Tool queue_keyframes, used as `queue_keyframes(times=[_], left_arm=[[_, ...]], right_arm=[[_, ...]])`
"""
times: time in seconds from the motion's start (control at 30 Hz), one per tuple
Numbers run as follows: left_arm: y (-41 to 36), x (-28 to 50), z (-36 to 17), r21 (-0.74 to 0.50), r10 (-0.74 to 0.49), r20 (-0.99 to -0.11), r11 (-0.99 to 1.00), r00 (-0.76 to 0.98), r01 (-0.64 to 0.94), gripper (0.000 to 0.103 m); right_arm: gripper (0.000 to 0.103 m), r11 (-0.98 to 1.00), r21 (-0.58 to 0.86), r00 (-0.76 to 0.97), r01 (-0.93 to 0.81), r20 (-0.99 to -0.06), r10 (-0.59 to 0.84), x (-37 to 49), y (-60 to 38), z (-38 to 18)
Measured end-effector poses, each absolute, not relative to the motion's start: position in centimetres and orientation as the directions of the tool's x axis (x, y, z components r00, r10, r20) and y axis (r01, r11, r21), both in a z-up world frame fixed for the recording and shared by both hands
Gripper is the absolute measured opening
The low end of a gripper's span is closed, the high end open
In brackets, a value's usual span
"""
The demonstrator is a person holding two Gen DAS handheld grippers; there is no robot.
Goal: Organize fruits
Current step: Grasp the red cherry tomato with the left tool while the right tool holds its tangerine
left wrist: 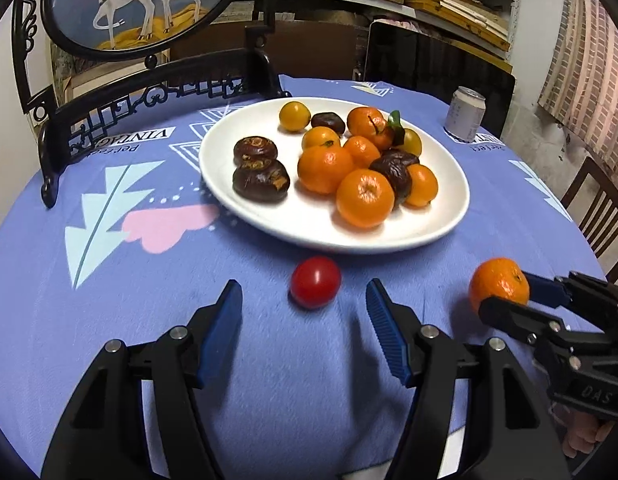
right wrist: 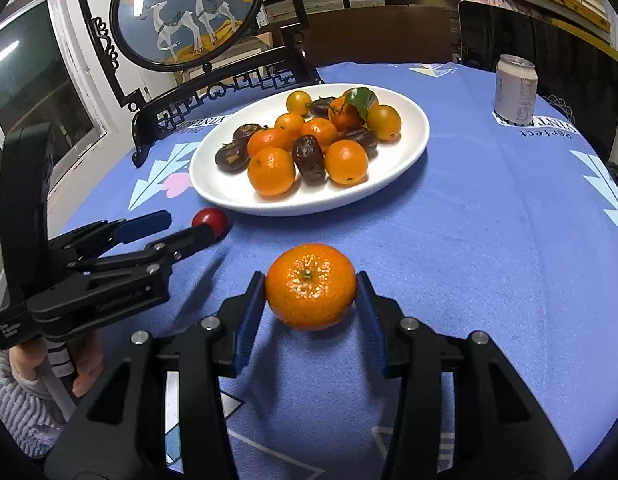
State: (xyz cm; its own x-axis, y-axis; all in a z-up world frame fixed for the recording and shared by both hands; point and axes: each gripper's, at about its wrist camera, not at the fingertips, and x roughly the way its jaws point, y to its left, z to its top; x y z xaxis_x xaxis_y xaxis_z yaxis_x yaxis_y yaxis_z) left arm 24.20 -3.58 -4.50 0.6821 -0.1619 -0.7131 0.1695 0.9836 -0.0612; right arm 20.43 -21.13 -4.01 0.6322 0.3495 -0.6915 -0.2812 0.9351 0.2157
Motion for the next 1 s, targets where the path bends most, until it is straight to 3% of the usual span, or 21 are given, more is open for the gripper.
queue_keyframes(times=[0.23, 0.37, 0.5, 1.0], left_arm=[[-4.1, 25.2, -5.2, -0.078, -0.191, -0.732, 0.977, 0.654, 0.198, 0.044], [-4.5, 25.3, -5.2, -0.076, -0.200, -0.728, 0.974, 0.656, 0.213, 0.041], [-4.7, 25.8, -5.5, -0.073, -0.198, -0.738, 0.974, 0.645, 0.216, 0.031], [-3.6, 22.3, -4.1, -0.027, -0.149, -0.695, 0.983, 0.703, 0.181, 0.028]], right_arm=[[0.047, 0.933, 0.232, 0.620, -0.274, -0.699, 0.356, 20.7, -21.4, -4.2], [0.047, 0.932, 0.232, 0.615, -0.278, -0.703, 0.358, 20.8, -21.3, -4.4], [0.047, 0.934, 0.230, 0.614, -0.275, -0.705, 0.355, 21.0, -21.3, -4.5], [0.047, 0.935, 0.196, 0.627, -0.296, -0.699, 0.345, 20.3, -20.5, -4.3]])
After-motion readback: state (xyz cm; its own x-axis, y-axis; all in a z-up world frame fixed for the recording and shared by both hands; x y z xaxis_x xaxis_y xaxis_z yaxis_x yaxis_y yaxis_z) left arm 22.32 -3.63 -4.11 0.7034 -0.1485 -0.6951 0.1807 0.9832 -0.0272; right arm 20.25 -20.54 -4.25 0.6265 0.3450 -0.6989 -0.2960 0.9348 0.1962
